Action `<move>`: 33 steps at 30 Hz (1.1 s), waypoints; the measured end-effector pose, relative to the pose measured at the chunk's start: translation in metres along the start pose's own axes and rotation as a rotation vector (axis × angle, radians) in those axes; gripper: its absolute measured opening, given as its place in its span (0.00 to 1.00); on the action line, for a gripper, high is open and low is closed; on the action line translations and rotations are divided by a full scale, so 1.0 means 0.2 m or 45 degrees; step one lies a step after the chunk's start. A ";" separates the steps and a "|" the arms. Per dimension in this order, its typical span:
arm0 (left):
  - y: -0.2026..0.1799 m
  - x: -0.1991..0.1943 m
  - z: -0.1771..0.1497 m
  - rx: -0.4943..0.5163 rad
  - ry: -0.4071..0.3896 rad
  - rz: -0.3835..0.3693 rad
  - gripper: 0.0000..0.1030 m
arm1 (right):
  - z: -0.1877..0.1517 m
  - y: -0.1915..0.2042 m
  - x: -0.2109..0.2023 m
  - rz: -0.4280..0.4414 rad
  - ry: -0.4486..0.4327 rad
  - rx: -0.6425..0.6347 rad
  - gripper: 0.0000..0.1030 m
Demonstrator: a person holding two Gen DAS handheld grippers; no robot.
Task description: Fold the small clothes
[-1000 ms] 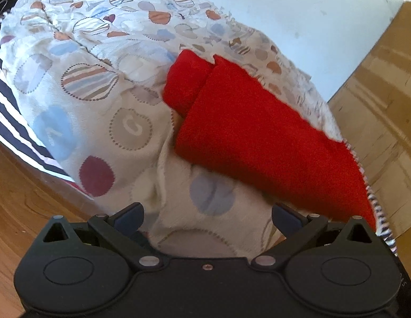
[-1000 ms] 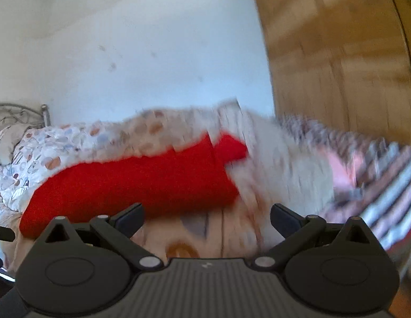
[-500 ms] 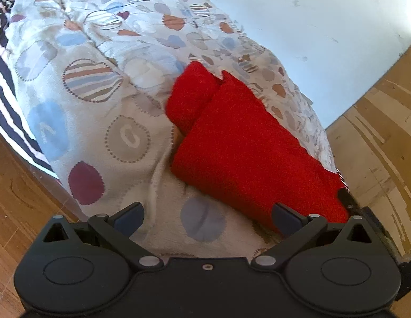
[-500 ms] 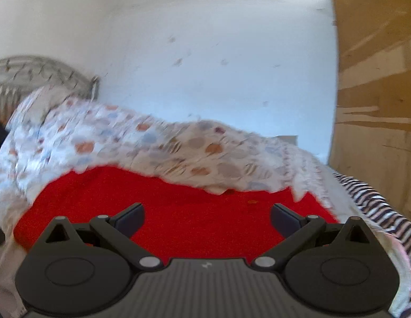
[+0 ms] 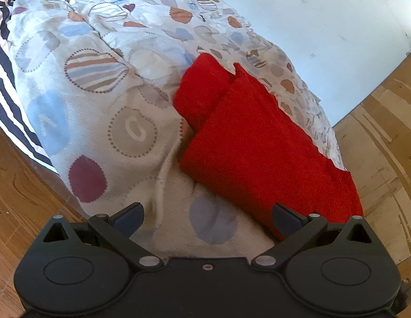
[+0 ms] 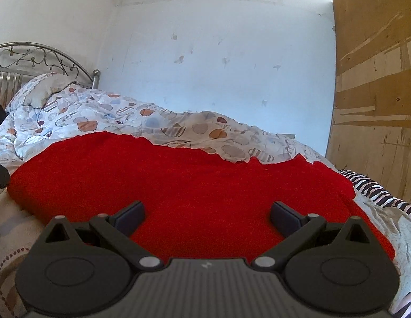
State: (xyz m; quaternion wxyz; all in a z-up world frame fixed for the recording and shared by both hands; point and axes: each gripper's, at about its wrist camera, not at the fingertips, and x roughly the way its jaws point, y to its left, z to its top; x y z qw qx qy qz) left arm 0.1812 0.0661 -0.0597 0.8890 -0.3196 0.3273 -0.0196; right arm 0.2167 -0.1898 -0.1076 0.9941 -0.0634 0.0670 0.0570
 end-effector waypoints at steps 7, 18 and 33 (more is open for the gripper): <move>-0.06 0.03 -0.02 0.021 -0.005 -0.131 0.99 | -0.01 -0.01 -0.01 -0.003 -0.013 0.002 1.00; -0.11 0.26 0.08 -0.025 -0.015 -0.198 0.99 | -0.02 -0.01 -0.01 -0.004 -0.023 0.000 1.00; -0.13 0.32 0.13 -0.081 -0.109 -0.154 0.99 | -0.02 0.00 -0.01 -0.007 -0.032 -0.003 1.00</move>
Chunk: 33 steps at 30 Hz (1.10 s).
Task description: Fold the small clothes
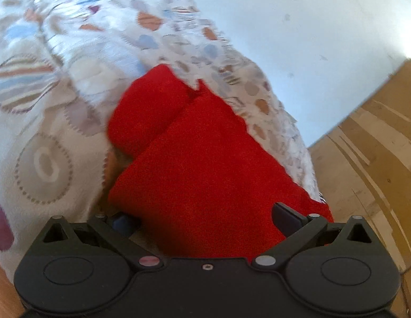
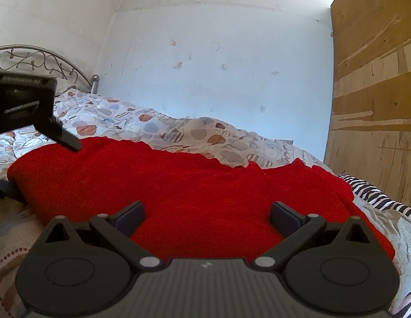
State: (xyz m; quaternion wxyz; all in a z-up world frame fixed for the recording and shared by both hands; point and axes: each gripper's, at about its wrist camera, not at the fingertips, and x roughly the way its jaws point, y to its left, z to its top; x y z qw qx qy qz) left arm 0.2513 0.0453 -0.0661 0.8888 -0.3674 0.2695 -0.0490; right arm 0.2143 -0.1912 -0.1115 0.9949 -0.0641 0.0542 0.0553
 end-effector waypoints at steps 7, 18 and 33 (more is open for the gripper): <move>0.12 -0.01 -0.02 -0.097 -0.025 -0.055 0.99 | 0.00 0.00 0.00 0.000 -0.002 -0.001 1.00; 0.17 -0.04 -0.02 -0.172 -0.119 -0.068 0.94 | 0.00 0.00 0.00 0.000 -0.004 0.000 1.00; 0.14 -0.04 0.01 -0.199 -0.136 -0.004 0.65 | 0.03 -0.08 -0.01 0.054 -0.037 0.122 1.00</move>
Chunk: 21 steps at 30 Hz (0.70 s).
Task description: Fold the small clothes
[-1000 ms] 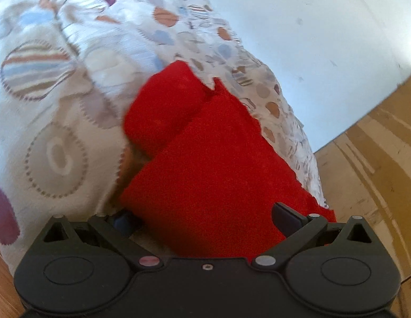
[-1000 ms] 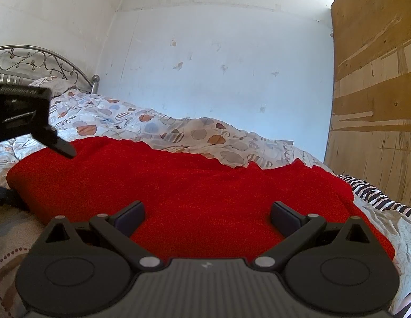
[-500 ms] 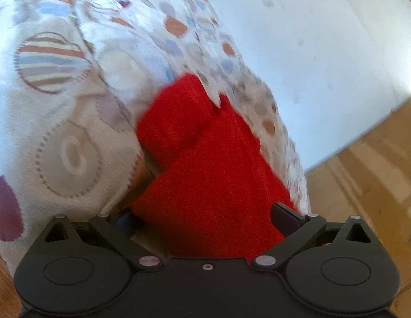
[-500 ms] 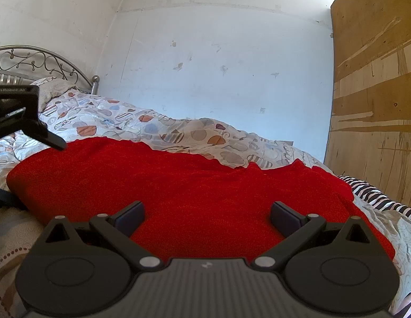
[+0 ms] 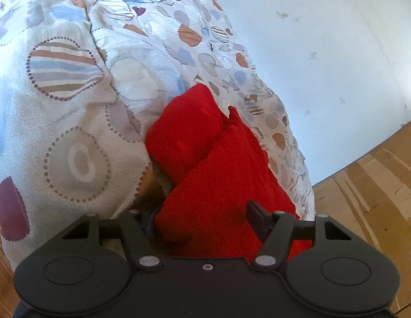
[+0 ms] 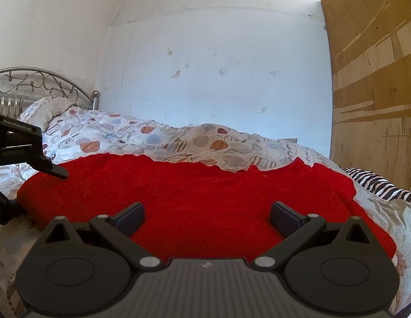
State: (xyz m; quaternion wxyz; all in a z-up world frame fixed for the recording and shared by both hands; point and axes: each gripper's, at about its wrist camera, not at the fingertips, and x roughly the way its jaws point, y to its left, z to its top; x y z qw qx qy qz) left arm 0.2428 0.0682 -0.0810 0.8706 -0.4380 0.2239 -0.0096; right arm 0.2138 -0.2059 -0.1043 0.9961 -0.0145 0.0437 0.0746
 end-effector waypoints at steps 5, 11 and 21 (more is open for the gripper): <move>0.02 0.02 0.02 -0.046 -0.016 0.047 0.54 | 0.03 -0.04 -0.03 -0.080 -0.026 0.028 1.00; 0.00 0.01 0.06 -0.015 -0.045 0.080 0.38 | 0.04 -0.09 -0.03 -0.239 0.011 0.013 1.00; -0.05 -0.02 0.08 0.112 -0.083 0.206 0.58 | 0.02 -0.12 -0.02 -0.208 0.010 0.061 1.00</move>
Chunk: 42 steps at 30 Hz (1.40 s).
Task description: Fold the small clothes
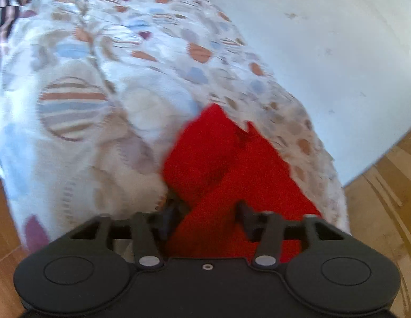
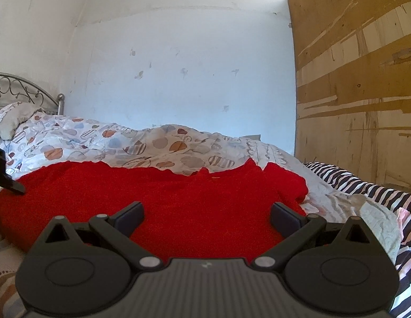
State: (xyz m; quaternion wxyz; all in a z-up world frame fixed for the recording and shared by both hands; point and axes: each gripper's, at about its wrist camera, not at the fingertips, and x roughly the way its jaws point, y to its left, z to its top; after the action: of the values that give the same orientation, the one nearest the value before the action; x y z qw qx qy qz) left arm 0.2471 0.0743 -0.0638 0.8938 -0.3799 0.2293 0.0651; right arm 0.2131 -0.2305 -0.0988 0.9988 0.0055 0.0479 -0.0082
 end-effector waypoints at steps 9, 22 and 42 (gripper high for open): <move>0.07 0.06 0.19 0.262 -0.098 -0.151 0.99 | -0.01 0.01 0.00 -0.011 0.000 0.000 1.00; 0.15 0.37 0.39 0.262 0.237 -0.504 0.90 | -0.02 0.03 0.01 -0.019 0.001 -0.039 1.00; -0.40 0.18 0.44 0.404 0.238 -0.243 0.11 | 0.00 -0.03 -0.03 -0.006 -0.042 0.054 1.00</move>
State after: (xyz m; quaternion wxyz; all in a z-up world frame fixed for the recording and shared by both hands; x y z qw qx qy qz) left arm 0.3338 0.0791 0.0255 0.9194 -0.2587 0.2816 -0.0923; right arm 0.2072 -0.2371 -0.0977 0.9991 0.0265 0.0312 -0.0116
